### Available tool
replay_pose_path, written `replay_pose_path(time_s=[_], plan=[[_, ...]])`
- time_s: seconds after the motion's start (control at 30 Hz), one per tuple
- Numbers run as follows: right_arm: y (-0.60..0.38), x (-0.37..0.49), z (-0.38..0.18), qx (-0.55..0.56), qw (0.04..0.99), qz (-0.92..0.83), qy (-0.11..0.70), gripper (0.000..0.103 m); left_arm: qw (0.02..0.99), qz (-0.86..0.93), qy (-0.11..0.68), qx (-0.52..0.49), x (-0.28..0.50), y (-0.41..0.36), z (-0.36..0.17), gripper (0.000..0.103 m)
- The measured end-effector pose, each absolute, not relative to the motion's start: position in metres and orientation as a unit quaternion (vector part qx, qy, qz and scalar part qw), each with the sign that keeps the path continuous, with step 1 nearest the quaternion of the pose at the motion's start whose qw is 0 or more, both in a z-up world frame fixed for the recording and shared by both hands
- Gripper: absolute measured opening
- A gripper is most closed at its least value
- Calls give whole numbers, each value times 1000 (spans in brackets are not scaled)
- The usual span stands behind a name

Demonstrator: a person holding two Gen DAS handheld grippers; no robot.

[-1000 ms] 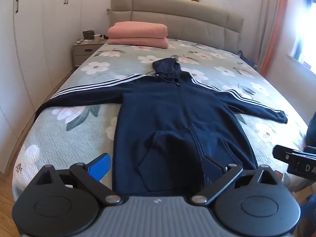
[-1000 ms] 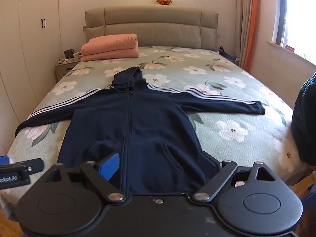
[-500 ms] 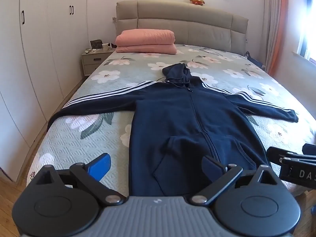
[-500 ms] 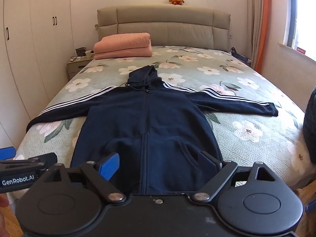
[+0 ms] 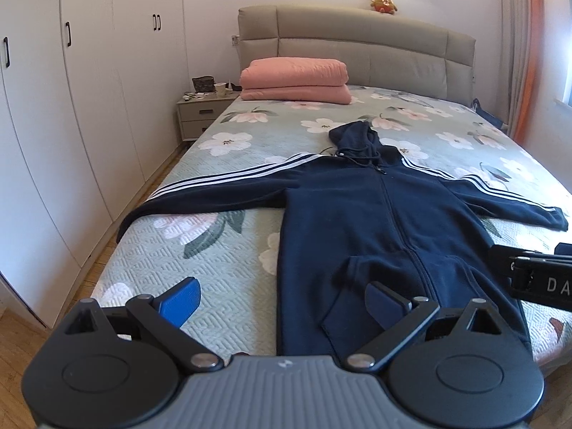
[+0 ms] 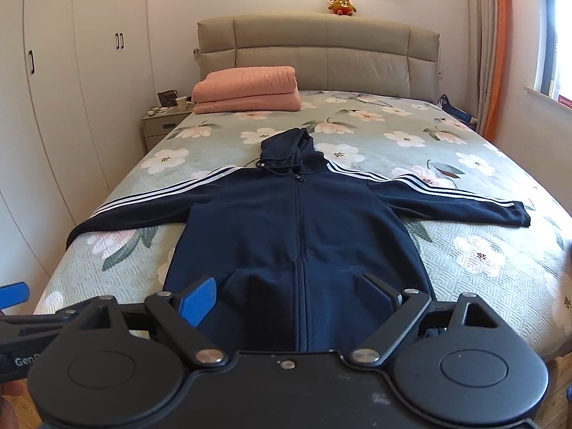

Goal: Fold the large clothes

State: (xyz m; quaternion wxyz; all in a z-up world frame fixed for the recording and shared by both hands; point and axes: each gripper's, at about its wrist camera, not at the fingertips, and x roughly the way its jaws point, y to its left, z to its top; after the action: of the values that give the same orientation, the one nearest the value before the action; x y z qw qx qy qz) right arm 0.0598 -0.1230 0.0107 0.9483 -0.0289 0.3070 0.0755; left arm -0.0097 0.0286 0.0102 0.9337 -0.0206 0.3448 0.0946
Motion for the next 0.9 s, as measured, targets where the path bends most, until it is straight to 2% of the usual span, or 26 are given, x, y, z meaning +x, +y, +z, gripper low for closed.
replay_pose_path(time_s=[0.9], plan=[[-127,61,9,-15,945,65,321,102,935,80,345,-20,-14,20,5,100]])
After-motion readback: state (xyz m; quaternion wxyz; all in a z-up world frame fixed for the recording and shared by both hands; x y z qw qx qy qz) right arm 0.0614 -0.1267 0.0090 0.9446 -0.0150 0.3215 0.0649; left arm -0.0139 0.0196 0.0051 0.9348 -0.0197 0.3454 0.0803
